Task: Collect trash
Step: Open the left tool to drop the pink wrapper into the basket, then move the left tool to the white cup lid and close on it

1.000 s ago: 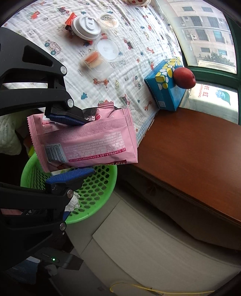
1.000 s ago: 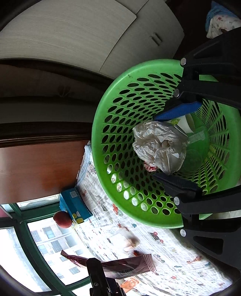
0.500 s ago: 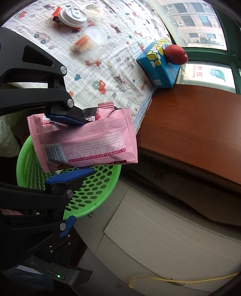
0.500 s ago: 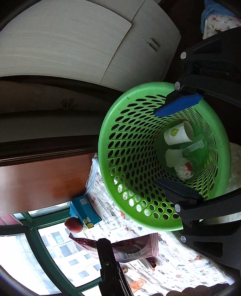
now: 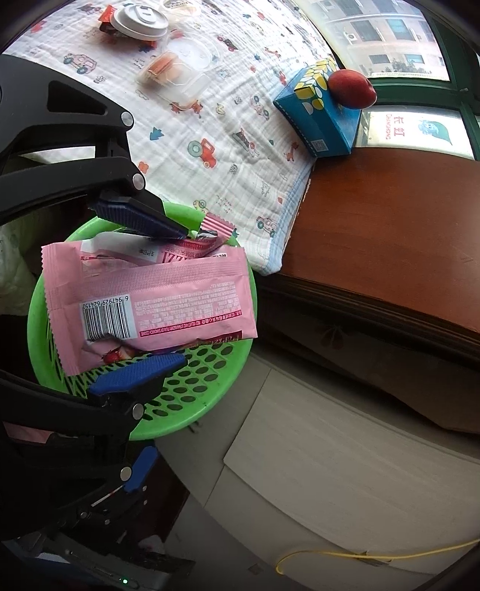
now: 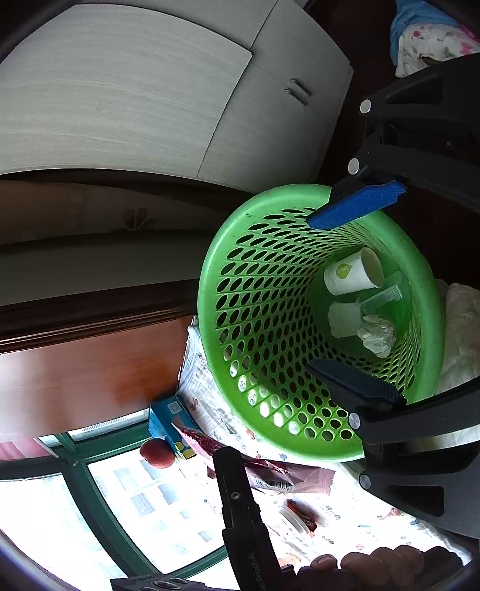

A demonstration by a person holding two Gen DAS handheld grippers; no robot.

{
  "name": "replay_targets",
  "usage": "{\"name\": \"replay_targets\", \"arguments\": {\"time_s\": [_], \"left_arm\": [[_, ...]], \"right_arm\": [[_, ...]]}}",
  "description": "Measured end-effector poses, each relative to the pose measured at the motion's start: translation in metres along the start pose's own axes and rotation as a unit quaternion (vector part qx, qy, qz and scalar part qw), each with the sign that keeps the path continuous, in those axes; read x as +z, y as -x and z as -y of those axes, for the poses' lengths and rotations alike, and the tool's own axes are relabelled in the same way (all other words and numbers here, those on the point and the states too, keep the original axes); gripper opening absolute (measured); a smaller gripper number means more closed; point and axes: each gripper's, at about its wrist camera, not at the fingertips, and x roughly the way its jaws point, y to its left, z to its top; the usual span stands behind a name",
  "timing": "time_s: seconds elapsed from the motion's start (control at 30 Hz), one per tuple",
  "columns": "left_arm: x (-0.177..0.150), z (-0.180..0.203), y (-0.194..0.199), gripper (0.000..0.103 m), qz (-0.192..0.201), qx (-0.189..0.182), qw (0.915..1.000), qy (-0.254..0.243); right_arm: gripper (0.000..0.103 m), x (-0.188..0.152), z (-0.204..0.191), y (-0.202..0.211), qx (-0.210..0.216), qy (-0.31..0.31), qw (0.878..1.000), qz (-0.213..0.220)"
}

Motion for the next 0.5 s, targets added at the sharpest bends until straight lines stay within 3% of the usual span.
{"name": "replay_targets", "arguments": {"time_s": [0.17,0.5], "left_arm": [[-0.002,0.002,0.004,0.077,0.011,0.004,0.9999,-0.013],[-0.006,-0.010,0.018,0.080,0.021,0.027,0.9994,-0.005]], "right_arm": [[0.071,0.001,-0.002,0.002,0.000,-0.001,1.000,0.005],[0.071,0.003,-0.010,0.008,0.007,0.004,1.000,0.011]]}}
